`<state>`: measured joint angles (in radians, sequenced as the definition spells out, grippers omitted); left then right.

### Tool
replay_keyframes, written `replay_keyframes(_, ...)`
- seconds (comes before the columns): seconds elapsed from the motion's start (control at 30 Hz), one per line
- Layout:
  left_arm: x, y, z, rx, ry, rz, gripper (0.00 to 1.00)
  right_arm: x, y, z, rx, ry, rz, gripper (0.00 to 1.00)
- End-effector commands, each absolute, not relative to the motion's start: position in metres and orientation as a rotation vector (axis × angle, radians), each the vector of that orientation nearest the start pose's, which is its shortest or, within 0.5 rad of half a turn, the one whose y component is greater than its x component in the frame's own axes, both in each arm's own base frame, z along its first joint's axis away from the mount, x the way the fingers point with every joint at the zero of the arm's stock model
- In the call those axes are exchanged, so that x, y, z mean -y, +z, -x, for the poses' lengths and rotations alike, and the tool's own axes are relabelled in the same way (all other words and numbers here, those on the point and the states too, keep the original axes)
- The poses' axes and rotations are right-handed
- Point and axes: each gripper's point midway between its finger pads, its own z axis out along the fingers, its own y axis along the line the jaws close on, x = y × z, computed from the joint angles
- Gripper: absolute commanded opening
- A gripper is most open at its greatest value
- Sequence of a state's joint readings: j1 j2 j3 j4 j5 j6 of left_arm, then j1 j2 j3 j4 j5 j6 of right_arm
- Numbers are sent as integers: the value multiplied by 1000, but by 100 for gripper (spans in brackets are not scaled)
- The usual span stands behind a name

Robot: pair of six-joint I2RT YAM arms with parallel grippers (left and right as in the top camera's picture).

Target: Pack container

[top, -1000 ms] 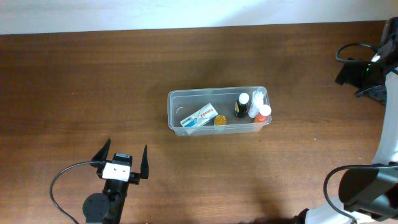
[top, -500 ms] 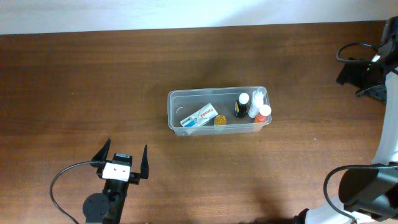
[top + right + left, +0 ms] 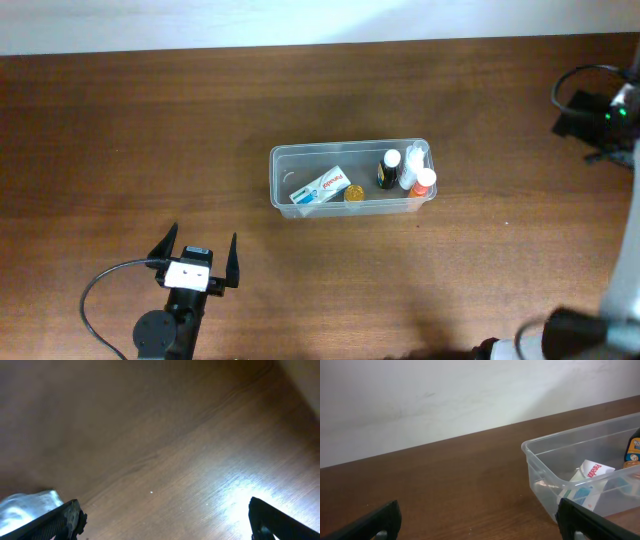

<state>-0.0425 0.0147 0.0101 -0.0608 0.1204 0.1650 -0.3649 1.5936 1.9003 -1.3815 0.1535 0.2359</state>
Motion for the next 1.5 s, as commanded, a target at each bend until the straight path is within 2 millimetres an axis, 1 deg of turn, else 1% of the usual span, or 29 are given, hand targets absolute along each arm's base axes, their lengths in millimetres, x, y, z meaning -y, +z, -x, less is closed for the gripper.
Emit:
replay_keyframes(0.0, 30, 160, -244, -1613, 6, -269, 99, 144, 333, -303, -2382, -239, -822, 98)
replay_keyframes(0.13, 30, 160, -244, -1613, 6, -269, 99, 127, 358, -293, -2257, -152, -761, 98)
replay_keyframes(0.2, 30, 160, -244, -1613, 6, -269, 99, 118, 365, -289, -2194, -115, -719, 98)
replay_keyframes(0.27, 30, 160, -244, -1613, 6, -269, 99, 108, 367, -286, -2133, -94, -671, 98)
replay_keyframes(0.33, 30, 160, -244, -1613, 6, -269, 99, 96, 362, -281, -2082, -78, -622, 98)
replay_keyframes(0.4, 30, 160, -244, -1613, 6, -269, 100, 84, 351, -273, -2050, -58, -577, 98)
replay_keyframes(0.57, 30, 160, -244, -1613, 6, -269, 100, 53, 311, -250, -1987, 15, -468, 98)
replay_keyframes(0.7, 30, 160, -244, -1613, 6, -269, 99, 41, 282, -234, -1925, 69, -461, 98)
replay_keyframes(0.77, 30, 160, -244, -1613, 6, -269, 99, 36, 269, -230, -1892, 101, -454, 98)
replay_keyframes(0.87, 30, 160, -244, -1613, 6, -269, 99, 26, 252, -232, -1837, 149, -408, 98)
replay_keyframes(1.0, 30, 160, -244, -1613, 6, -269, 99, 16, 232, -240, -1744, 204, -340, 98)
replay_keyframes(1.1, 30, 160, -244, -1613, 6, -269, 99, 11, 212, -246, -1700, 232, -317, 98)
replay_keyframes(1.17, 30, 160, -244, -1613, 6, -269, 99, 10, 198, -250, -1670, 255, -331, 98)
replay_keyframes(1.27, 30, 160, -244, -1613, 6, -269, 99, 11, 188, -254, -1622, 277, -340, 98)
replay_keyframes(1.47, 30, 160, -244, -1613, 6, -269, 99, 7, 182, -254, -1526, 314, -312, 98)
